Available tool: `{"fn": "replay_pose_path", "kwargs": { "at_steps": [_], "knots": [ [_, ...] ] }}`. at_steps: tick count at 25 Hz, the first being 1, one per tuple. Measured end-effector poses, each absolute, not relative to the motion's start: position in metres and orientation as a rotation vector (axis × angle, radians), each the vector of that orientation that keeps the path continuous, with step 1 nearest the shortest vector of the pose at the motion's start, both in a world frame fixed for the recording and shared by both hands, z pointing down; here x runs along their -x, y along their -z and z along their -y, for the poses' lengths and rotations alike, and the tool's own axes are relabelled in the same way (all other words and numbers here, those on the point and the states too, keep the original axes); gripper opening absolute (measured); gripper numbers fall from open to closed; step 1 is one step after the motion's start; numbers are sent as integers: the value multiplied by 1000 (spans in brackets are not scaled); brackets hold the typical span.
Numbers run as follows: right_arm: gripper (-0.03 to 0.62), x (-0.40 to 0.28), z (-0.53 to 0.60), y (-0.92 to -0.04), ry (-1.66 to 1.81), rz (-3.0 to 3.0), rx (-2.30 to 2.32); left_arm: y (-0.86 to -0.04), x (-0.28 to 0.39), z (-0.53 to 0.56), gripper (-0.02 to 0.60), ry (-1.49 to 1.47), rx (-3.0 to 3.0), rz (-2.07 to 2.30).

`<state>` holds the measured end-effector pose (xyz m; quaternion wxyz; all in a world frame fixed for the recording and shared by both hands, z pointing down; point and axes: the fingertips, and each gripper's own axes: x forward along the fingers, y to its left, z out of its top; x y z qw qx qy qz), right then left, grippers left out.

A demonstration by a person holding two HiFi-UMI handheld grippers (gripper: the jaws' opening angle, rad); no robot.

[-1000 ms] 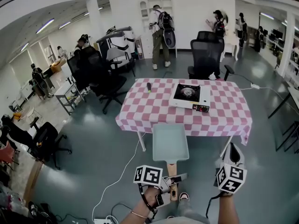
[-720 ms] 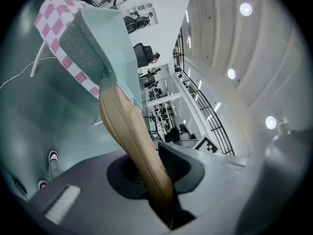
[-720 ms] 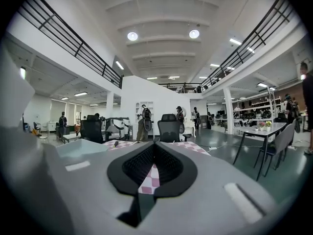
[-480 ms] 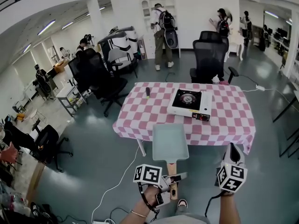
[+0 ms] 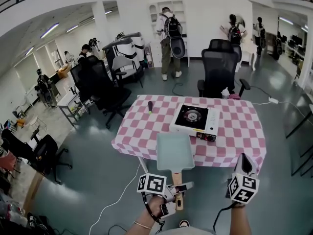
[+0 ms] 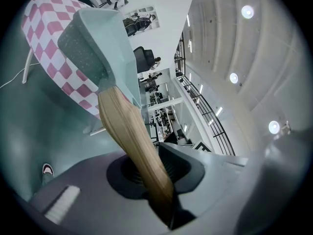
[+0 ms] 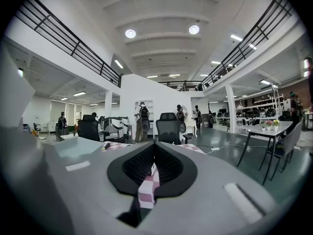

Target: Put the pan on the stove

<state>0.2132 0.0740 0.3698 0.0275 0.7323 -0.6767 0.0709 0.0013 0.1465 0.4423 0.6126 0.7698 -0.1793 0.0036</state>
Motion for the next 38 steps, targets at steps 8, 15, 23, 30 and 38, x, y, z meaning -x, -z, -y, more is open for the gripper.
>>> {"fn": "replay_pose_path", "kwargs": {
  "at_steps": [8,15,23,30,38],
  "knots": [
    [11,-228,-30,-379,-251,2126,-2247,-444,-15,-104,60,-7,-1774,443],
    [11,-238,-14,-398,-323,2089,-2255,-444,-15,-80,60,-17,-1764,437],
    [11,-246,26,-406,-329,2039,-2283,-447,-17,-25,61,-13,-1773,409],
    [11,-236,89,-393,-303,2033,-2290,-440,-13,40,61,-23,-1789,379],
    [11,-233,159,-385,-304,2009,-2310,-431,-9,115,62,-43,-1801,358]
  ]
}}
